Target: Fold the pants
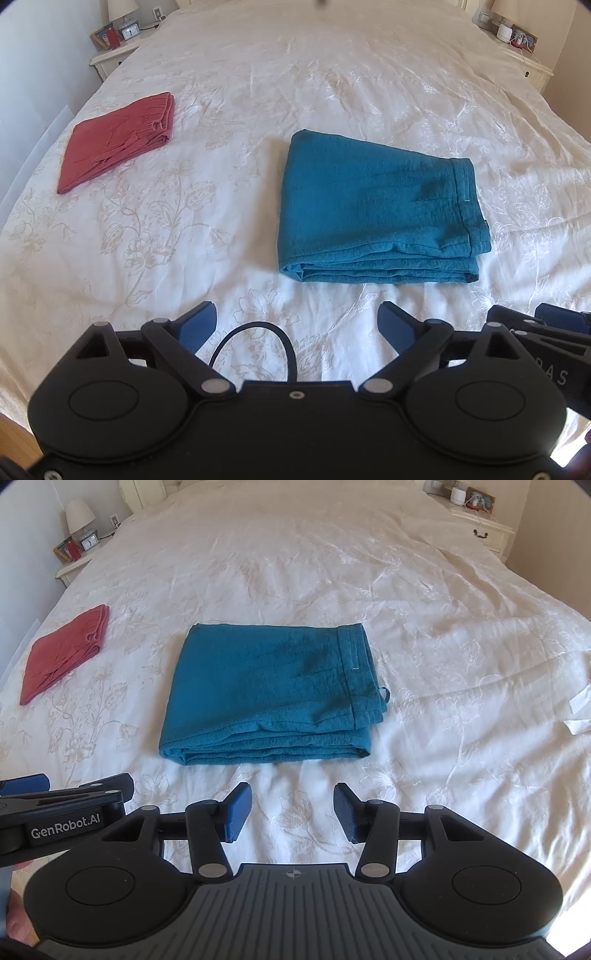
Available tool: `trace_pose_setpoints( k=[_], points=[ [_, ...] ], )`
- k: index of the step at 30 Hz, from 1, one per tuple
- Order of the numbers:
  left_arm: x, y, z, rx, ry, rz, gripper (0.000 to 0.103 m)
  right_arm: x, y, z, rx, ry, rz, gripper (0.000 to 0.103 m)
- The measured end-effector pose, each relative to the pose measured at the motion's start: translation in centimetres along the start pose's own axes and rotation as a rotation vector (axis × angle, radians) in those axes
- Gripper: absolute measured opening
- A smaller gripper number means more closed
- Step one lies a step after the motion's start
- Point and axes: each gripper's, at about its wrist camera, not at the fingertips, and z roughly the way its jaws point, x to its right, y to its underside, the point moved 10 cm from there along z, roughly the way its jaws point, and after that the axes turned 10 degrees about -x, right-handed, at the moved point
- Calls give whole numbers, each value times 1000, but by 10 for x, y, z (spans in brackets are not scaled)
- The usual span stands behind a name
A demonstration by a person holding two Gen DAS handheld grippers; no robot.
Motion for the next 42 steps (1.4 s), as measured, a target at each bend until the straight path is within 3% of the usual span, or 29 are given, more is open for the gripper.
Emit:
trace_pose_setpoints(
  k=[30, 42],
  points=[
    [19, 14, -4, -5, -4, 10, 95, 14, 6, 2, -10, -29, 21, 48],
    [25, 12, -6, 31, -18, 4, 95, 16, 5, 2, -9, -32, 25, 48]
  ],
)
